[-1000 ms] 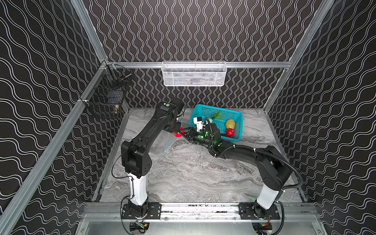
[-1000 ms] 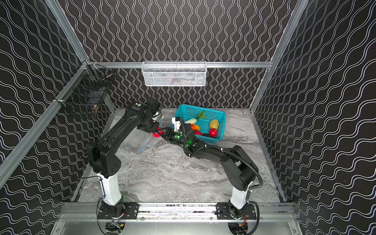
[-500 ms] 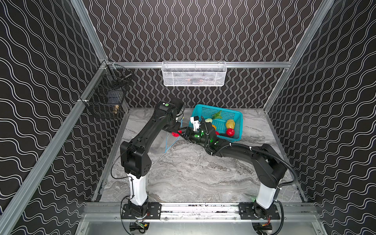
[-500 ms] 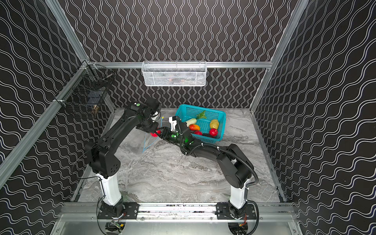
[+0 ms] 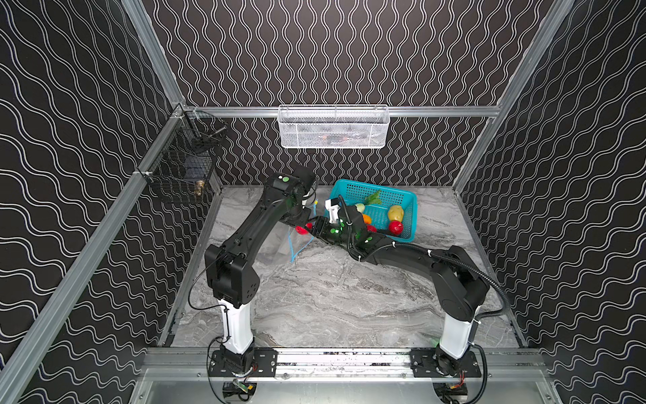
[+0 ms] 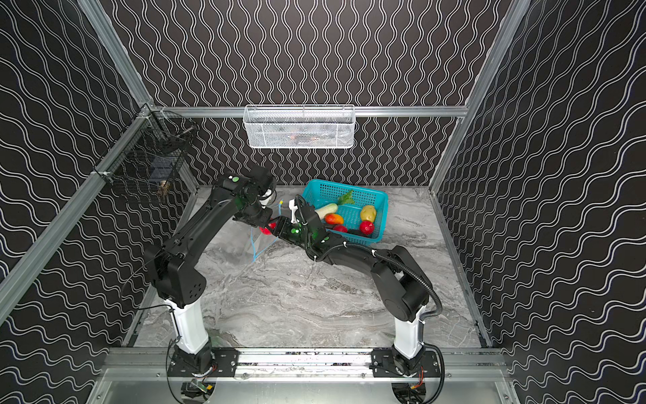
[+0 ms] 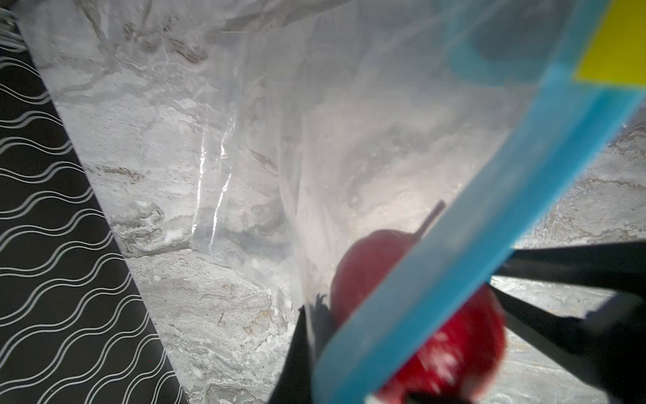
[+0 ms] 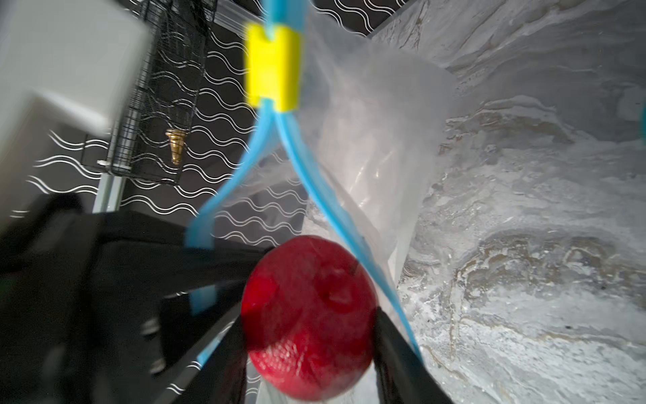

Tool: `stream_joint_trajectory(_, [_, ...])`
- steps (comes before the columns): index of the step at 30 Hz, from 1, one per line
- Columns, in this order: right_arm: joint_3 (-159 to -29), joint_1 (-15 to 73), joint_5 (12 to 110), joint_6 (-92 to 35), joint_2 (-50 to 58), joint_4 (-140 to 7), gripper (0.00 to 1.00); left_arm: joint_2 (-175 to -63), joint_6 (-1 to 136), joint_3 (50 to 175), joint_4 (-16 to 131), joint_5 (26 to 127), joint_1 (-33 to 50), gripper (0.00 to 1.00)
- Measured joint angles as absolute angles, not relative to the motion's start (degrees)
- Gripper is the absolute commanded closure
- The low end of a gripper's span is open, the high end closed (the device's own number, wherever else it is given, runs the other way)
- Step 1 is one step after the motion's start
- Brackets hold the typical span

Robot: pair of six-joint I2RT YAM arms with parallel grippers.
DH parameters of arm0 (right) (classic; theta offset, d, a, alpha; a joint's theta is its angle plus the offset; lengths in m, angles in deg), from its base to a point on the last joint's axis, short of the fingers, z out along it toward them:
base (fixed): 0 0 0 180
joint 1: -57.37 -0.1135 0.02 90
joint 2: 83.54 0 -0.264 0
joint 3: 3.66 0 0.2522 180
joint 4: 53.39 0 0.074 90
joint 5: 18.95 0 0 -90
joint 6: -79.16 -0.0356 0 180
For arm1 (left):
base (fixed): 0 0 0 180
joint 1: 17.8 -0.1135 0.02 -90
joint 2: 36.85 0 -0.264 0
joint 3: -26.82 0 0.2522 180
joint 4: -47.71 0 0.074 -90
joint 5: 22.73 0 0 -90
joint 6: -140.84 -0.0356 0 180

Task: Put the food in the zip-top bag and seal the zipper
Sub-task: 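Lower the red apple into the open bag mouth with the right gripper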

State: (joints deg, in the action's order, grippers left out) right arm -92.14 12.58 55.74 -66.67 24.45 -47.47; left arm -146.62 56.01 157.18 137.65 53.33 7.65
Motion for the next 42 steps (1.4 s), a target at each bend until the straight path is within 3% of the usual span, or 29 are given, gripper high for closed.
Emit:
stream_joint_trajectory(5, [-95.64,12.47,56.90,-65.43,26.63,-51.93,0.53,-147.28,55.16,160.98,138.68,51.39,7.65,1.00])
stream_joint_trajectory(11, [-97.80,12.47,58.32,-63.74,27.05,-56.85,0.32,-147.54,54.96,163.43,139.46,48.87,7.67,1.00])
stream_joint_trajectory(22, [-99.25,12.68,54.01,-62.19,27.31,-53.35,0.10,-147.67,54.98,164.50,140.01,43.10,8.55,1.00])
stream_joint_trajectory(28, [-99.46,12.75,52.48,-61.21,28.18,-51.34,0.09,-149.01,54.98,166.95,141.28,42.64,9.05,1.00])
stream_joint_trajectory(30, [-99.46,12.68,52.20,-61.25,28.18,-51.54,0.01,-149.42,54.98,167.03,141.50,42.43,9.10,1.00])
stream_joint_trajectory(42, [-98.92,12.75,53.73,-60.95,22.63,-56.32,0.01,-150.03,55.01,168.17,142.37,40.37,9.05,1.00])
